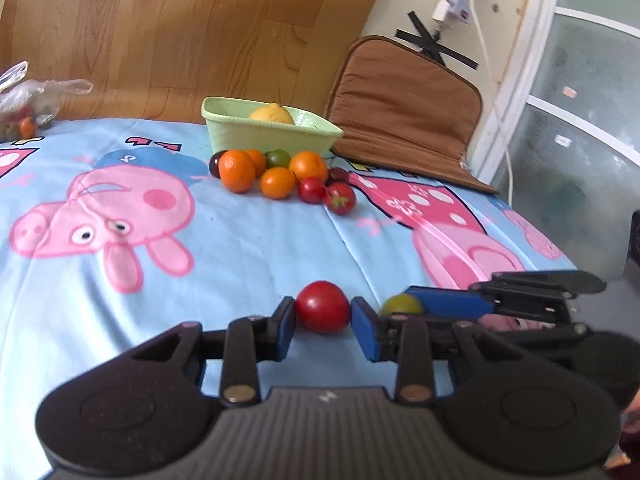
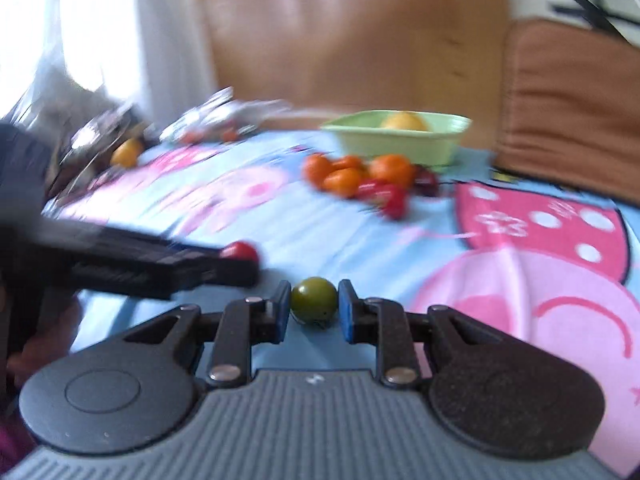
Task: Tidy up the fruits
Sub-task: 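Carry both tomatoes over the green bowl and open both grippers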
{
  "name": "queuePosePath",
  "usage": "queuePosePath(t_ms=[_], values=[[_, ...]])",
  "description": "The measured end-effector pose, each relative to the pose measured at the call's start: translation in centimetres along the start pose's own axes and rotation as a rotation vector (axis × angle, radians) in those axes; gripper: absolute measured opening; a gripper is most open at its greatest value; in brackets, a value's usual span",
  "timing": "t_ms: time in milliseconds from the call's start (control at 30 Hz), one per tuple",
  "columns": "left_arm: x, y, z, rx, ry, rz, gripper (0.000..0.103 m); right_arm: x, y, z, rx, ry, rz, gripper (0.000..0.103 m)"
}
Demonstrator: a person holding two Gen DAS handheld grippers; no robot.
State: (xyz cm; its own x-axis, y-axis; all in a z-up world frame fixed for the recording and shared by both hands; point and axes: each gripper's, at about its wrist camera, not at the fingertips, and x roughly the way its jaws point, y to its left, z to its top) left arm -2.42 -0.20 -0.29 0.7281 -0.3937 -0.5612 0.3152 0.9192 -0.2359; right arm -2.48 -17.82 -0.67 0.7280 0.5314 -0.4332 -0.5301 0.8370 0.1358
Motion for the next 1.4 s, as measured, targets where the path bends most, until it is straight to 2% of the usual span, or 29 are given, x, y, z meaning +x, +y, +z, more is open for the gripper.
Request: queuePosePath(t_ms=[133,333,400,600,633,667,733,833,1033,1133,1233,1400], values=[[-0.8,-0.2,-0.7,0.007,-0.004,0.004,0.031,0.1,1.6,-0.2,-0.098,-0.006,-0.037,0.03],[-1.4,-0.1,-0.4,0.015,-0.022,0.018,0.045,0.5,1.5,-0.3,-0.058,0.025,-0.053,0.032],[-1.3,-0.2,-0.3,0.022,-0.024,0.019,0.046,0.3,1.6,-0.5,-0.068,0.026,-0.054,0.035],[-0.9,-0.3,-0.9,0.041,-0.013,0.024,0.042,0.2,1.6,-0.7,-0.067,0.026,-0.054,0.035],[-1.0,-0.3,-0.9,0.044,-0.015,0.025,0.042,0.3,1.7,-0.7,-0.07,0.024,-0.053,0.034],[-1.0,-0.3,-1.0,0.044,-0.018,0.025,0.041,0.3,1.7,-0.7,-0.072,0.022,-0.05,0.028],[-1.0,-0.2,-1.0,0.051,-0.024,0.035,0.031,0.4,1.7,-0.7,-0.074,0.018,-0.05,0.028],[-0.9,0.5,-0.5,0.015,-0.026,0.013,0.031,0.8,1.3,-0.3,-0.043,0.011,-0.038,0.028],[0.5,1.6,4.1,0.007,-0.058,-0.018,0.031,2.3,0.0,2.7,-0.017,-0.037,-0.029,0.028],[2.0,2.0,8.1,0.036,-0.111,0.009,0.031,4.0,-1.3,5.3,-0.01,-0.08,-0.044,0.028],[4.2,2.7,11.9,0.022,-0.136,0.017,0.031,6.0,-3.5,8.3,0.035,-0.125,-0.063,0.028],[9.3,4.9,16.8,-0.026,-0.109,0.035,0.031,9.8,-7.5,11.5,0.099,-0.143,-0.108,0.028]])
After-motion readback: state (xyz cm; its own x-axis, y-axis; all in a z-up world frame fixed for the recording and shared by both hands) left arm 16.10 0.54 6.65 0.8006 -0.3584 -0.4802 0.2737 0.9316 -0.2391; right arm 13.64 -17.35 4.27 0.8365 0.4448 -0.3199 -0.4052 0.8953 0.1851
